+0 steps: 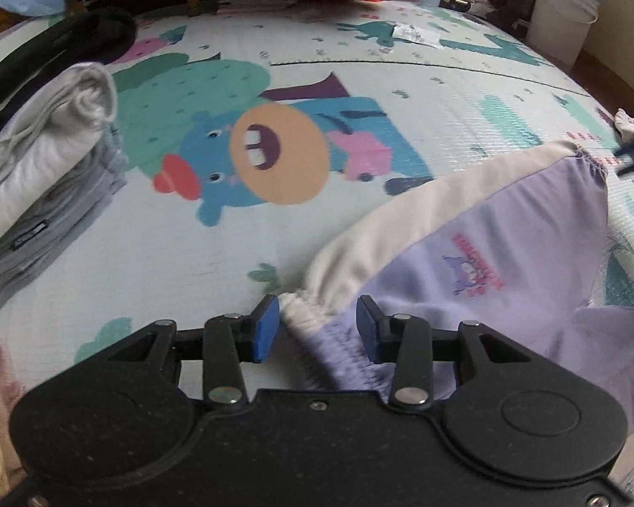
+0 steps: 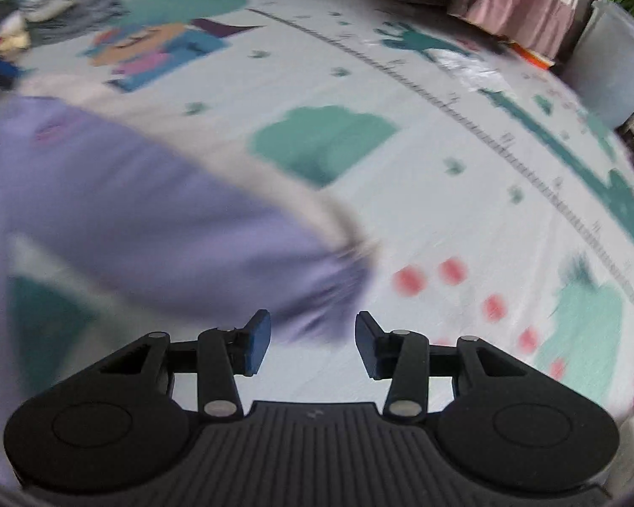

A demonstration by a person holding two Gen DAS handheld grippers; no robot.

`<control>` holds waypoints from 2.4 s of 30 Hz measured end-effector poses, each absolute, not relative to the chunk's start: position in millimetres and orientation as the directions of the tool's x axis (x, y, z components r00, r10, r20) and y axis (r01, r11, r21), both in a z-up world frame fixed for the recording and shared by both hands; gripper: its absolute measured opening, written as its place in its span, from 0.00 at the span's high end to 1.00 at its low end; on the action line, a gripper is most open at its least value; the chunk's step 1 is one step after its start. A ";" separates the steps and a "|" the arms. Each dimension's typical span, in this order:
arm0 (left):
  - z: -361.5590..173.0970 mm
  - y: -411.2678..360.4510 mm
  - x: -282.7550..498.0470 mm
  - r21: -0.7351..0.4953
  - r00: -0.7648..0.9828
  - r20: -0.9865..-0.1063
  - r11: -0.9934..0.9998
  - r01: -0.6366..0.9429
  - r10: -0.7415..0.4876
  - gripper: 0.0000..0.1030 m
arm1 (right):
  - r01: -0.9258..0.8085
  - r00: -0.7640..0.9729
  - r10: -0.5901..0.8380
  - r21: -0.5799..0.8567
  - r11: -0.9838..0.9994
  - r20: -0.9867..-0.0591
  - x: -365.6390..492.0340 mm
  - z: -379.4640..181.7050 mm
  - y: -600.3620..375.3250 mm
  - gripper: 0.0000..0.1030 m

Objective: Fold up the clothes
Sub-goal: 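Grasp the waistband edge with the left tool while the right tool grasps the leg cuff, then lift the trousers with both tools and fold one leg over the other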

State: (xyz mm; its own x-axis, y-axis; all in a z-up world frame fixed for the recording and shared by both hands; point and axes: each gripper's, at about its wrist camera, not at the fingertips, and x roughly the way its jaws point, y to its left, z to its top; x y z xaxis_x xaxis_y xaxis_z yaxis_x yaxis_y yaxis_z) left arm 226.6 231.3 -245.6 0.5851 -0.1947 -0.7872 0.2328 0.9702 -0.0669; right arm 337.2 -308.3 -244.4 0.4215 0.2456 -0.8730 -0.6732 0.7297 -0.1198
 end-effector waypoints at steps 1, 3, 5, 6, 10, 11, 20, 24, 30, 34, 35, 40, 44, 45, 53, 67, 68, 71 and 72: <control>-245.6 234.4 227.4 -0.067 0.582 -0.790 0.970 0.232 -0.193 0.62 | -0.666 0.428 0.234 -0.129 0.735 -0.873 351.2 -247.0 -309.0 0.56; -245.6 240.4 228.9 -0.066 0.577 -0.794 0.971 0.230 -0.191 0.62 | -0.649 0.438 0.220 -0.137 0.748 -0.872 374.3 -252.3 -309.4 0.56; -246.0 242.4 230.4 -0.062 0.569 -0.799 0.968 0.241 -0.193 0.62 | -0.641 0.441 0.220 -0.133 0.756 -0.870 393.0 -257.5 -308.7 0.57; -246.0 242.3 231.2 -0.058 0.566 -0.801 0.966 0.250 -0.195 0.62 | -0.639 0.439 0.223 -0.128 0.759 -0.870 400.6 -260.1 -307.8 0.57; -245.1 242.1 234.4 -0.045 0.554 -0.808 0.958 0.284 -0.202 0.62 | -0.660 0.396 0.239 -0.095 0.745 -0.887 420.6 -270.6 -298.3 0.62; -244.6 241.9 235.5 -0.042 0.552 -0.809 0.956 0.290 -0.203 0.62 | -0.671 0.382 0.236 -0.092 0.736 -0.893 423.2 -273.7 -295.6 0.62; -248.1 251.8 255.2 -0.053 0.530 -0.825 0.961 0.271 -0.195 0.62 | -0.711 0.319 0.257 -0.051 0.702 -0.912 424.1 -282.7 -287.6 0.77; -251.6 266.7 261.3 -0.097 0.522 -0.827 0.967 0.234 -0.209 0.62 | -0.735 0.324 0.221 -0.097 0.671 -0.920 419.8 -281.9 -277.4 0.80; -256.6 273.3 270.8 -0.237 0.446 -0.831 0.936 0.260 -0.334 0.58 | -0.792 0.333 0.168 -0.178 0.584 -0.928 413.0 -279.3 -264.3 0.85; -266.7 264.6 286.5 -0.244 0.408 -0.848 0.932 0.267 -0.338 0.58 | -0.804 0.348 0.152 -0.211 0.556 -0.925 408.9 -273.3 -261.3 0.87; -269.2 262.9 291.0 -0.244 0.399 -0.853 0.933 0.266 -0.337 0.59 | -0.804 0.357 0.153 -0.220 0.552 -0.921 407.3 -269.8 -261.1 0.87; -274.2 248.2 301.1 -0.202 0.350 -0.884 0.928 0.314 -0.311 0.81 | -0.803 0.394 0.181 -0.242 0.544 -0.901 395.6 -247.7 -266.4 0.87; -265.3 242.4 295.5 -0.186 0.365 -0.876 0.920 0.345 -0.314 0.87 | -0.800 0.429 0.209 -0.262 0.540 -0.879 380.4 -226.9 -274.3 0.88; -261.8 241.6 292.9 -0.183 0.377 -0.870 0.919 0.349 -0.317 0.88 | -0.798 0.440 0.218 -0.267 0.540 -0.871 375.2 -221.3 -276.4 0.88; -227.4 247.0 246.0 -0.156 0.569 -0.729 0.901 0.404 -0.381 0.88 | -0.757 0.561 0.302 -0.330 0.564 -0.771 318.9 -168.8 -301.3 0.88; -211.6 240.8 170.3 -0.048 0.592 -0.691 0.843 0.535 -0.415 0.88 | -0.752 0.630 0.392 -0.400 0.524 -0.670 181.4 -134.9 -332.1 0.88; -211.4 240.0 165.3 -0.040 0.588 -0.694 0.838 0.544 -0.415 0.88 | -0.758 0.621 0.387 -0.397 0.518 -0.681 178.1 -141.6 -332.5 0.88; -210.6 236.1 169.0 -0.015 0.599 -0.698 0.844 0.535 -0.392 0.88 | -0.762 0.603 0.362 -0.381 0.523 -0.711 186.5 -166.1 -331.9 0.89; -207.6 234.1 173.3 -0.004 0.614 -0.690 0.850 0.526 -0.383 0.88 | -0.755 0.614 0.352 -0.396 0.522 -0.706 190.8 -169.6 -330.0 0.89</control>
State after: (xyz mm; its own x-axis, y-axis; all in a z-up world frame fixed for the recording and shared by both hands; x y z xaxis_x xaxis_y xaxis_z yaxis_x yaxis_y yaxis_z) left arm 173.3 234.1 -207.6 0.6143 -0.3834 -0.6896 0.5265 0.8502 -0.0037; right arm 190.8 -330.0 -169.6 0.6141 0.3523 -0.7063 -0.7552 0.5222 -0.3962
